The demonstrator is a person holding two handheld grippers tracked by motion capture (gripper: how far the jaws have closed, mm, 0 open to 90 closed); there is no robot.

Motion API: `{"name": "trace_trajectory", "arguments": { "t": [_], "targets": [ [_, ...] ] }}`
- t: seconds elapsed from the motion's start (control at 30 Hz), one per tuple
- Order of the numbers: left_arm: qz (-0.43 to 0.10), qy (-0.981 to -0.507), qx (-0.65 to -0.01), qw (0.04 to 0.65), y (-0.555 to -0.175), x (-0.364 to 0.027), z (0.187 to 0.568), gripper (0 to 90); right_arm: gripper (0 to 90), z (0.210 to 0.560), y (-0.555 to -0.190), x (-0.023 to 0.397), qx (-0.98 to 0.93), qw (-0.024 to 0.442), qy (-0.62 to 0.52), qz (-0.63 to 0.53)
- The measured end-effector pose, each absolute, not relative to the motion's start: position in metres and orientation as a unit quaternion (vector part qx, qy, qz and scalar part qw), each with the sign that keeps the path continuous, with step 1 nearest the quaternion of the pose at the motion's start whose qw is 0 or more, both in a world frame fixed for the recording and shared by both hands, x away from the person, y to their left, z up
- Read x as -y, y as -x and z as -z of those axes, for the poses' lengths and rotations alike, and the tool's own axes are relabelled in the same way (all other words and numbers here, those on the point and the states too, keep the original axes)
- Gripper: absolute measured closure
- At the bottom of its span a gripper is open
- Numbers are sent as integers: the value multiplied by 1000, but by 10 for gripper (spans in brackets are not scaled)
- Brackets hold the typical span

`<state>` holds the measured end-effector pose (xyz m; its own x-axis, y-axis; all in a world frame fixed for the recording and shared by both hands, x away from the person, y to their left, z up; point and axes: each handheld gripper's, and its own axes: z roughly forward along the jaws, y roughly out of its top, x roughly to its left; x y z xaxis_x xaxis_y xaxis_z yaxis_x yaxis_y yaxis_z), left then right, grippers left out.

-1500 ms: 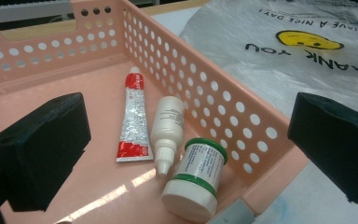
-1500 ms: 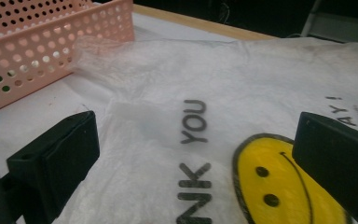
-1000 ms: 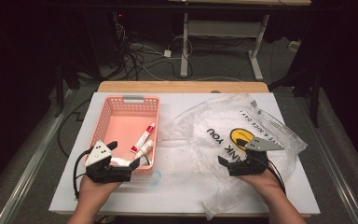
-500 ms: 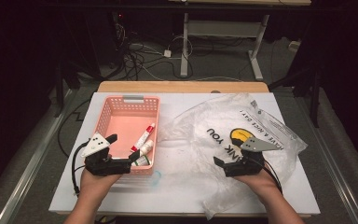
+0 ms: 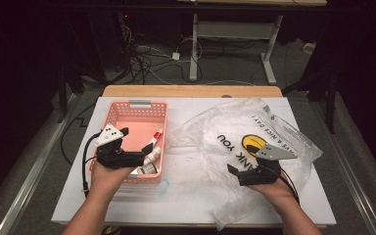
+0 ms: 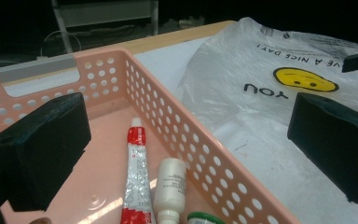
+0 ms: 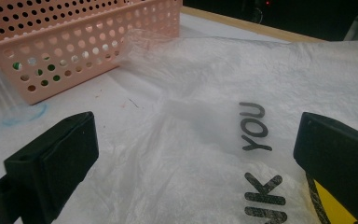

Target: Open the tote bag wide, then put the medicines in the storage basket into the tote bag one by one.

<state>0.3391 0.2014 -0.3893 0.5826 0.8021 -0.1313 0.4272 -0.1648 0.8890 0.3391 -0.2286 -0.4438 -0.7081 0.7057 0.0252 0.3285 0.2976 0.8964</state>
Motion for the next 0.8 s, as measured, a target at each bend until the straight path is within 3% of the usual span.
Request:
{"name": "trace_trajectory", "arguments": {
  "t": [0.8],
  "targets": [
    [-160, -764, -455, 430, -421, -198, 408, 5, 3, 445, -344, 226, -784, 191, -331, -490]
  ]
}}
